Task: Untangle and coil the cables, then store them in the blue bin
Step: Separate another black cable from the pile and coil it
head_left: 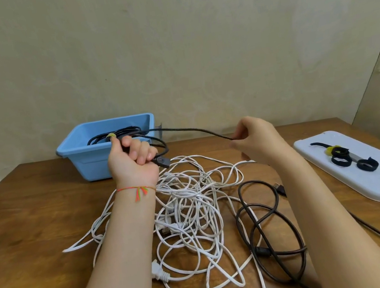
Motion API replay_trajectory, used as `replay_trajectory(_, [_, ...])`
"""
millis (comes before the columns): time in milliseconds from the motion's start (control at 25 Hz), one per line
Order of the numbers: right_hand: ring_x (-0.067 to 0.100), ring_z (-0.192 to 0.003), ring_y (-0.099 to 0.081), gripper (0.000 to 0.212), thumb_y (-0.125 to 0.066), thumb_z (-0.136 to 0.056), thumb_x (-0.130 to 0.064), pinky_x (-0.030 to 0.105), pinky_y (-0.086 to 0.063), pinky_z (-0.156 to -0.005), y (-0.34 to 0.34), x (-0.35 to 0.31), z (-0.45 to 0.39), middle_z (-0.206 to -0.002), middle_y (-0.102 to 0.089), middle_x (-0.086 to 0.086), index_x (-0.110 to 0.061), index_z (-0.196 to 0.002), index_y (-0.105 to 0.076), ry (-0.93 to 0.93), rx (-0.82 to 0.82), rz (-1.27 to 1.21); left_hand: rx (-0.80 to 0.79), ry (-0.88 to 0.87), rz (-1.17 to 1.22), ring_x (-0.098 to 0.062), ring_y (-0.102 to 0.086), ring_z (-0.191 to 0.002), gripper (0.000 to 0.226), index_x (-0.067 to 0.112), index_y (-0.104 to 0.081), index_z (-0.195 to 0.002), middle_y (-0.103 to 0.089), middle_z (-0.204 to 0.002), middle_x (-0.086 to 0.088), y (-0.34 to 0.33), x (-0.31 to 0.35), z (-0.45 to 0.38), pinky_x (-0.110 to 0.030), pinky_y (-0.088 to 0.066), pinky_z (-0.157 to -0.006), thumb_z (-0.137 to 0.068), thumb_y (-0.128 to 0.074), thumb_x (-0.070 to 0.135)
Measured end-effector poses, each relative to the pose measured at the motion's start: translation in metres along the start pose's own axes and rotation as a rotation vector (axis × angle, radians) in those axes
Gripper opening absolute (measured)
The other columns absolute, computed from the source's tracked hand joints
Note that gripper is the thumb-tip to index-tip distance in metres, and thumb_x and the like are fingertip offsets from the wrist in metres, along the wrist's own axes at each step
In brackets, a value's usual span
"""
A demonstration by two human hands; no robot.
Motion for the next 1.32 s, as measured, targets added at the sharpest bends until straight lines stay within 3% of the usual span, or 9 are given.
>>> replay_trajectory(240, [0.025, -0.086, -0.063, 0.005, -0.065, -0.09, -0.019, 0.032, -0.049, -0.068, -0.023, -0.036, 0.014, -0.09, -0.068, 0.0, -0.022, -0.087, -0.067, 0.183, -0.109, 0.417, -0.322, -0.085, -0.68, -0.013, -0.037, -0.046, 0.038, 0.017, -0.041, -0.073, -0.039, -0.053, 0.002, -0.03, -0.022, 0.02, -0.024, -0.036, -0.049, -0.107, -0.036, 0.031])
replay_trajectory(320, [0.025, -0.09, -0.064, 0.011, -0.062, -0.093, -0.025, 0.032, -0.049, -0.072, -0.031, -0.05, 0.022, -0.095, -0.07, -0.001, -0.024, -0.099, -0.071, 0.295, -0.162, 0.445, -0.342, -0.141, -0.992, -0.017, -0.057, -0.068, 0.038, 0.012, -0.054, -0.076, -0.057, -0.068, -0.002, -0.031, -0.029, 0.025, -0.032, -0.053, -0.072, -0.106, -0.042, 0.031])
replay_trajectory(400, [0.023, -0.086, -0.063, 0.014, -0.06, -0.095, -0.026, 0.033, -0.049, -0.071, -0.033, -0.061, 0.03, -0.091, -0.068, -0.003, -0.028, -0.102, -0.073, 0.364, -0.188, 0.392, -0.35, -0.139, -1.245, -0.019, -0.059, -0.082, 0.038, 0.011, -0.061, -0.081, -0.062, -0.081, -0.005, -0.031, -0.033, 0.03, -0.037, -0.049, -0.087, -0.105, -0.044, 0.036])
replay_trajectory(600, [0.004, -0.064, -0.06, 0.014, -0.064, -0.087, -0.011, 0.021, -0.046, -0.062, -0.019, -0.074, 0.042, -0.075, -0.072, -0.009, -0.022, -0.083, -0.073, 0.405, -0.334, -0.031, -0.342, -0.231, -1.561, -0.014, -0.044, -0.06, 0.041, 0.019, -0.041, -0.071, -0.044, -0.066, 0.002, -0.039, -0.028, 0.039, -0.028, -0.04, -0.059, -0.105, -0.039, 0.042])
replay_trajectory(800, [0.009, -0.066, -0.054, 0.019, -0.065, -0.084, -0.009, 0.015, -0.044, -0.056, 0.005, -0.052, 0.03, -0.082, -0.062, -0.005, -0.023, -0.096, -0.061, 0.203, -0.259, -0.09, -0.382, -0.223, -1.846, -0.021, -0.051, -0.07, 0.046, 0.017, -0.045, -0.071, -0.051, -0.068, 0.001, -0.033, -0.017, 0.031, -0.037, -0.04, -0.067, -0.103, -0.038, 0.05])
replay_trajectory(920, [0.009, -0.068, -0.056, 0.015, -0.069, -0.086, -0.008, 0.02, -0.047, -0.063, 0.021, -0.04, 0.025, -0.082, -0.065, 0.0, -0.022, -0.092, -0.066, 0.172, -0.195, -0.168, -0.502, -0.054, -1.828, -0.016, -0.044, -0.056, 0.059, 0.017, -0.041, -0.064, -0.042, -0.056, 0.003, -0.033, -0.019, 0.035, -0.033, -0.035, -0.061, -0.091, -0.041, 0.069])
replay_trajectory(1040, [0.004, -0.059, -0.056, 0.008, -0.076, -0.085, -0.013, 0.021, -0.048, -0.059, 0.027, -0.04, 0.024, -0.074, -0.066, 0.001, -0.014, -0.09, -0.07, 0.207, -0.135, -0.276, -0.655, 0.208, -1.454, -0.015, -0.03, -0.04, 0.055, 0.019, -0.033, -0.06, -0.031, -0.046, 0.002, -0.036, -0.022, 0.043, -0.025, -0.027, -0.045, -0.093, -0.047, 0.06])
replay_trajectory(1160, [0.004, -0.056, -0.051, 0.007, -0.074, -0.087, -0.013, 0.014, -0.041, -0.056, 0.026, -0.045, 0.023, -0.069, -0.063, -0.001, -0.007, -0.091, -0.072, 0.265, -0.053, -0.337, -0.645, 0.415, -1.009, -0.01, -0.021, -0.036, 0.054, 0.019, -0.025, -0.06, -0.022, -0.047, 0.002, -0.036, -0.023, 0.044, -0.02, -0.019, -0.037, -0.092, -0.049, 0.055])
replay_trajectory(1320, [0.01, -0.079, -0.05, 0.009, -0.065, -0.093, -0.015, 0.009, -0.036, -0.067, 0.02, -0.052, 0.022, -0.089, -0.057, 0.001, -0.012, -0.095, -0.073, 0.411, 0.092, -0.066, -0.548, 0.524, -0.832, -0.007, -0.016, -0.033, 0.055, 0.019, -0.027, -0.057, -0.019, -0.044, 0.006, -0.031, -0.029, 0.04, -0.024, -0.015, -0.04, -0.095, -0.049, 0.051])
Point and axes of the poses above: each hand's wrist, its own z-axis away from the middle knuckle, its own y-axis out of the back of the hand, x = y × z, the point moved 3 cm from there along -z, towards the middle knuckle
